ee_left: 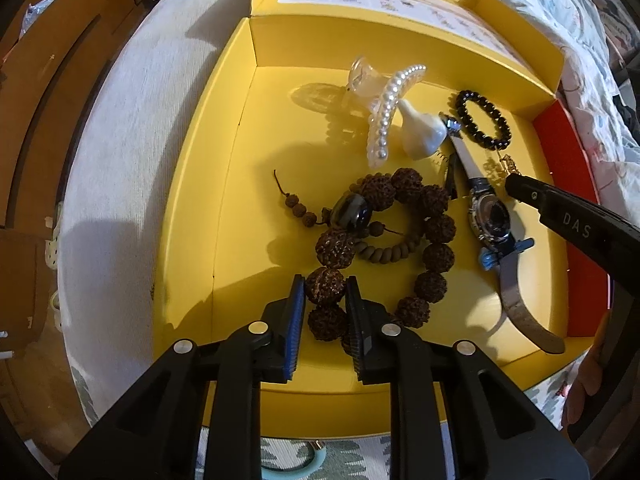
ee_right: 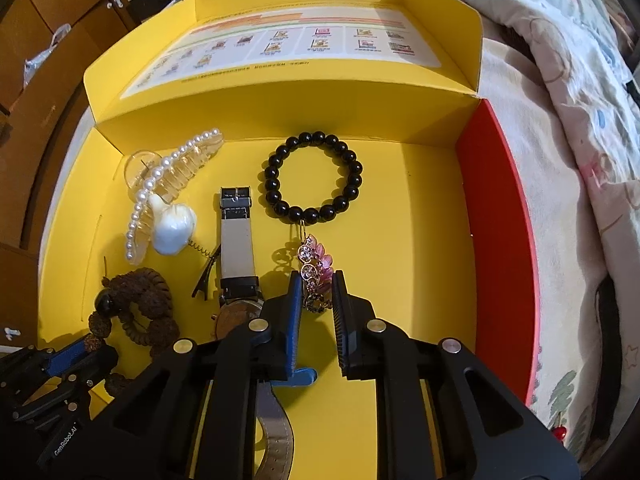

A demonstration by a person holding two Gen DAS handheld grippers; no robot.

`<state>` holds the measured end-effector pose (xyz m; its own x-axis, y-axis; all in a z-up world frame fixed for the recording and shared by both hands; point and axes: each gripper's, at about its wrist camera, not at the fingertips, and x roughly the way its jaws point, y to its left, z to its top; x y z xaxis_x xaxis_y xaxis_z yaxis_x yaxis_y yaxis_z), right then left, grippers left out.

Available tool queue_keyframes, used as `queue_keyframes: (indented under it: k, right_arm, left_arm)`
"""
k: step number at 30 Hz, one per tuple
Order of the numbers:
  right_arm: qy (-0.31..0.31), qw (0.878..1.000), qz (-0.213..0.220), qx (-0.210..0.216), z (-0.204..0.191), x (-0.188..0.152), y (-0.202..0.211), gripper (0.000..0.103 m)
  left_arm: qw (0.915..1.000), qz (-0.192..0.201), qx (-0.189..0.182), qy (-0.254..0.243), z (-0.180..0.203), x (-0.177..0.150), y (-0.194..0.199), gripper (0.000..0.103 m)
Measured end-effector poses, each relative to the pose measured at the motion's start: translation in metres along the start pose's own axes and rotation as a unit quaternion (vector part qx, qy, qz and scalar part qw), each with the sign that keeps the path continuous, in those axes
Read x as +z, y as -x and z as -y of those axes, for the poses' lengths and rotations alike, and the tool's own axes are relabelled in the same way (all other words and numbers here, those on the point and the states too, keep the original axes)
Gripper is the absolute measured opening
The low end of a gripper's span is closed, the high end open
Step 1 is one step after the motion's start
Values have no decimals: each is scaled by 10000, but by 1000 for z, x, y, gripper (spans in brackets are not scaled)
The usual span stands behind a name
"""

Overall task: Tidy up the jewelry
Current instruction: 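Lift both held bracelets out of the box and carry them onto the bedspread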

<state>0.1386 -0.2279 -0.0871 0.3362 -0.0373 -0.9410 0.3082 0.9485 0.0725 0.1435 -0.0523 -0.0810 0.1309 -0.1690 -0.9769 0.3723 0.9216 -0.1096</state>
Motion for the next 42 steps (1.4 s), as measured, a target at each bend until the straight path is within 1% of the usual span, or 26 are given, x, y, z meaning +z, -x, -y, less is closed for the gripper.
queue_keyframes:
  k: [4, 7, 12, 22, 25, 31, 34, 42]
  right_arm:
    - [-80, 9998, 32, 152, 5, 1, 8, 16]
    - [-122, 9997, 73, 177, 6, 3, 12, 16]
    - [-189, 9994, 146, 256, 11, 2, 24, 16]
    - [-369, 9975, 378, 479, 21, 1, 52, 16]
    - [-354, 9971, 456, 487, 22, -1, 61, 16]
    - [-370, 9965, 580, 473, 24, -3, 78, 16]
    - [-399, 9960, 631, 492, 26, -6, 85, 16]
    - [-418, 9949, 776, 491, 30, -16, 110, 16]
  left_arm:
    - [10000, 56, -29, -26, 0, -2, 8, 21]
    - [9999, 85, -56, -22, 1, -2, 13, 21]
    - [9995, 264, -106, -98, 8, 0, 31, 21]
    - [9975, 559, -422, -104, 13, -1, 62, 21]
    - [9969, 688, -362, -79, 13, -3, 70, 21]
    - [9954, 871, -396, -69, 14, -4, 88, 20]
    - [9945, 987, -344, -102, 18, -5, 96, 20]
    - [9923, 1175, -391, -92, 19, -14, 122, 20]
